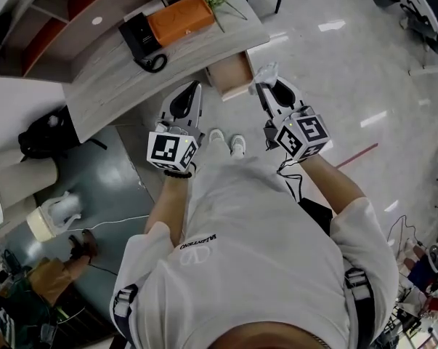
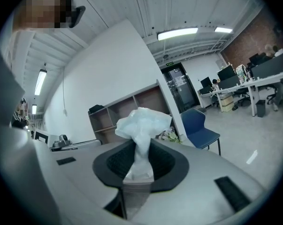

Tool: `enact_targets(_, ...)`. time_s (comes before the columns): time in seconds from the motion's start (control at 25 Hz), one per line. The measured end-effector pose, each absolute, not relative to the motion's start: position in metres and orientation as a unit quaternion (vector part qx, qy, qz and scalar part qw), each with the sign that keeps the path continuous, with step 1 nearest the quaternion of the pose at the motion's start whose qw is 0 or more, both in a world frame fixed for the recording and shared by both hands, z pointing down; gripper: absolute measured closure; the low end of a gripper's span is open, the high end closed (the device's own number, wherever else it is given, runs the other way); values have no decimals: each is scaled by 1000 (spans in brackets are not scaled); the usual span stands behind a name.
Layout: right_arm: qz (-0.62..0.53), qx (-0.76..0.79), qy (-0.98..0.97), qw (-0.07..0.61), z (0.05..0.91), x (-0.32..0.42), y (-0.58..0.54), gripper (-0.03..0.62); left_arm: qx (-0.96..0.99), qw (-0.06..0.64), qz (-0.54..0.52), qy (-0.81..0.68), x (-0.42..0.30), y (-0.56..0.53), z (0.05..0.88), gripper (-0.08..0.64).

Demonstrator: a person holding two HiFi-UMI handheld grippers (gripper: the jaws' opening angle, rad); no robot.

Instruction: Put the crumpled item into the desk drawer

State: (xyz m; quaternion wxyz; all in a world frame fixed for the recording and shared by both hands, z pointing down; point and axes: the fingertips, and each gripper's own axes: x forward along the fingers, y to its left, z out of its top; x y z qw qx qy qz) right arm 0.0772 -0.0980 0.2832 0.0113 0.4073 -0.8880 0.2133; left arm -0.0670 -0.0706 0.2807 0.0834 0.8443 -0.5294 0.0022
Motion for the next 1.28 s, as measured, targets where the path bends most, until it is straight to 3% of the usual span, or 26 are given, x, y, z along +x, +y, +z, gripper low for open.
enact_targets(0.48, 258, 432, -862, 60, 363, 53, -129, 517, 836, 180, 48, -517, -47, -116, 380, 558)
enact_targets(1.28, 320, 434, -836, 100, 486, 41, -141, 517, 831, 231, 75, -500, -27, -141, 491, 558)
